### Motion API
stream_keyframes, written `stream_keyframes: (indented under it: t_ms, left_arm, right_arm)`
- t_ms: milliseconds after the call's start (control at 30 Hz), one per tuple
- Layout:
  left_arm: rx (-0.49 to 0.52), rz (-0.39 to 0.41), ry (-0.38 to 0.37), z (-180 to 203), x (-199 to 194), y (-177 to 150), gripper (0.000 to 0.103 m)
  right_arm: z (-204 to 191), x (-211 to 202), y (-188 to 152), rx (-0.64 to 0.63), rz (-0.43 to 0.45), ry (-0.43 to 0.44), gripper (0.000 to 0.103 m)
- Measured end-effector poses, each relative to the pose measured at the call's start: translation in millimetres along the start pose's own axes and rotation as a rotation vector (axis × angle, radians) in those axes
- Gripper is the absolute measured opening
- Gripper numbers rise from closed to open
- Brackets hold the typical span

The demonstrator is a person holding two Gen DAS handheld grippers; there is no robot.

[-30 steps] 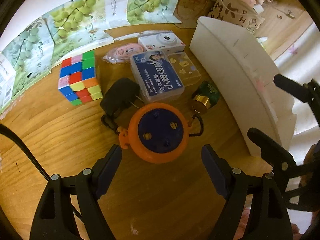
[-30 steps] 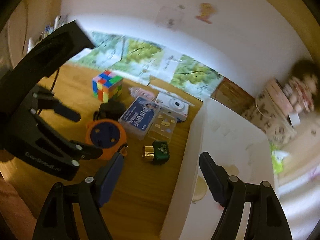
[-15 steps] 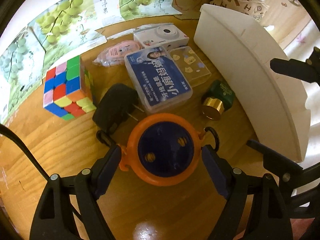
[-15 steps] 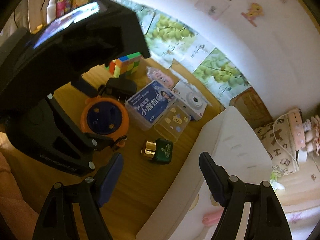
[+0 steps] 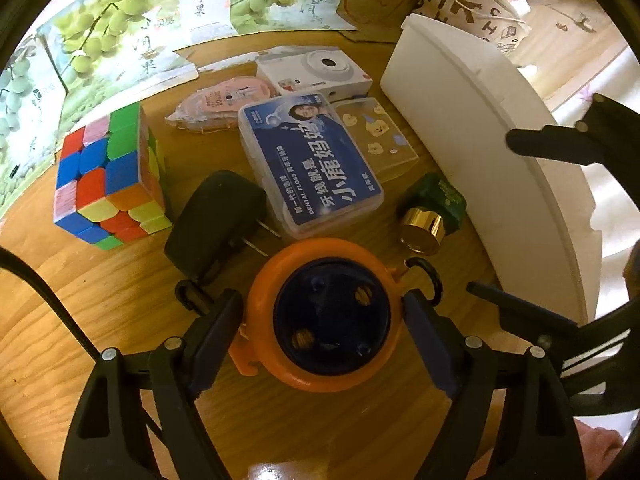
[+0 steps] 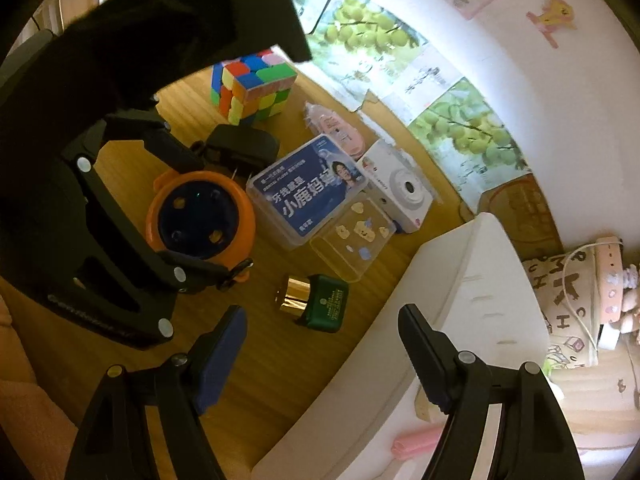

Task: Organize rigid objects
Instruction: 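Lower the left tool over the orange reel and close on it, then close the right tool on the green gold-capped jar while the left tool holds the reel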

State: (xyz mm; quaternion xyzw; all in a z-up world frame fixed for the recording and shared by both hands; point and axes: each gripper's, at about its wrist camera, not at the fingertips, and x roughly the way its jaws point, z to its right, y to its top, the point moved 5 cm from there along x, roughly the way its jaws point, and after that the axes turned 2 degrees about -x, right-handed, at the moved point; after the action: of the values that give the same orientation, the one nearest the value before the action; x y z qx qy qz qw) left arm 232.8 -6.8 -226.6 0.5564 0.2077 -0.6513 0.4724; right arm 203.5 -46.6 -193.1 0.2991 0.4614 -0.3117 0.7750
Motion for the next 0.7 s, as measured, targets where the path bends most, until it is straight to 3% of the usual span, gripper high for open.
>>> stream_keyframes:
  t_ms: [167, 700]
  left_arm:
    - [-0.009, 0.011, -0.014, 0.1, -1.2, -1.1, 0.081]
    - [-0.124, 0.026, 0.017, -35.8, -21.0, -28.4, 0.081]
  right_arm:
    - [-2.2, 12.4, 2.1, -0.019, -0.071, 0.009, 0.078]
    - [-17.4, 28.2, 15.0, -0.074, -0.155, 0.073, 0.076]
